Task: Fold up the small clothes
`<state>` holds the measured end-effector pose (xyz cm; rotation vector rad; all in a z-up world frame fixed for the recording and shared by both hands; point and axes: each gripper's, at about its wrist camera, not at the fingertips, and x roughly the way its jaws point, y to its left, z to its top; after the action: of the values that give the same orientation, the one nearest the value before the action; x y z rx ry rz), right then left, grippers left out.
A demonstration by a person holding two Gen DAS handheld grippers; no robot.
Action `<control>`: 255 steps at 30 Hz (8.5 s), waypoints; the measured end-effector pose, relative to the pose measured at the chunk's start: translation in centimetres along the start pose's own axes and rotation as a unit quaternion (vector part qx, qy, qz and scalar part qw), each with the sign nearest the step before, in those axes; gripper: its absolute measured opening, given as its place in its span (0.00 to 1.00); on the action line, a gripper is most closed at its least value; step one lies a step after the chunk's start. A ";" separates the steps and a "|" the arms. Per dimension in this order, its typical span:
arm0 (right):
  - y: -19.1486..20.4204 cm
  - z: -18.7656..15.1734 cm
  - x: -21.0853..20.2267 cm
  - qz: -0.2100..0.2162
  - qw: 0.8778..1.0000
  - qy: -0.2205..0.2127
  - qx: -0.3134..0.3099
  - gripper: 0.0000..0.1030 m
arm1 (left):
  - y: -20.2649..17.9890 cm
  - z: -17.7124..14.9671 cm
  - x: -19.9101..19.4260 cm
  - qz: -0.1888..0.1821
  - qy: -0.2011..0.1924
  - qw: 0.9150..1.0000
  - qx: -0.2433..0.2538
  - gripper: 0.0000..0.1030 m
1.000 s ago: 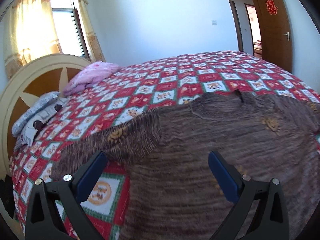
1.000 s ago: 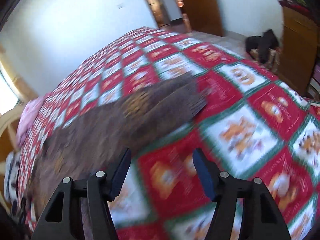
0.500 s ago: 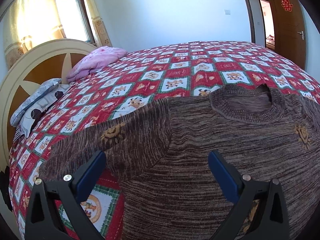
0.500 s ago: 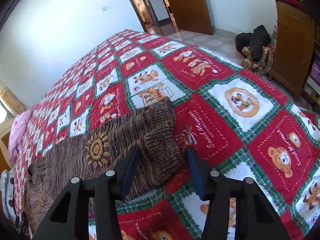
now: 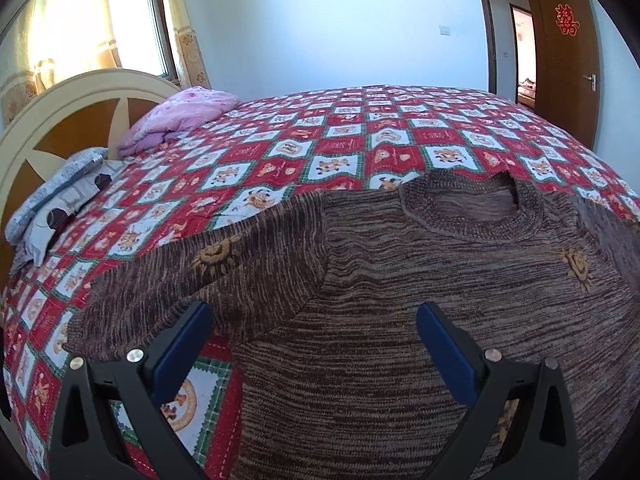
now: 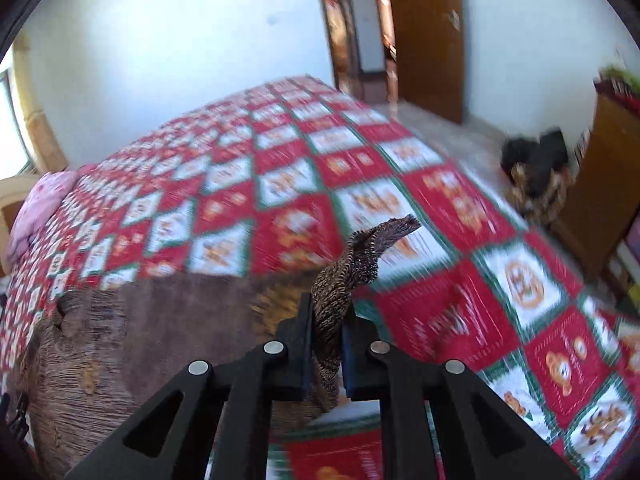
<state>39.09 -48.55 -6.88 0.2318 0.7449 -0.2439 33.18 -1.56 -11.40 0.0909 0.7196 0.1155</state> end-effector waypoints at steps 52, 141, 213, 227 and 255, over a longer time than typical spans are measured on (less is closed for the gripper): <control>10.7 -14.7 -4.7 0.135 0.987 -0.017 -0.082 0.61 | -14.4 4.0 4.8 -0.033 0.024 0.984 0.171 0.83; 30.6 -17.2 0.3 0.195 0.931 0.069 -0.302 0.70 | 10.2 -4.4 -1.1 0.032 0.029 0.999 -0.018 0.70; 19.0 -15.7 -6.9 0.163 0.975 -0.061 -0.137 0.70 | 3.3 7.9 -1.9 -0.170 -0.041 0.970 -0.169 0.07; 16.0 -14.3 -5.2 0.149 0.984 -0.049 -0.090 0.70 | -7.6 0.8 -2.4 -0.173 -0.026 0.984 0.036 0.65; 37.9 -14.7 1.9 0.125 0.921 0.048 -0.366 0.70 | 4.0 -0.6 6.6 0.055 0.022 0.996 0.067 0.86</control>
<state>42.37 -8.65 -14.12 -0.3760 0.8476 0.2984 37.38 3.36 -15.67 0.2576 0.7656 0.1744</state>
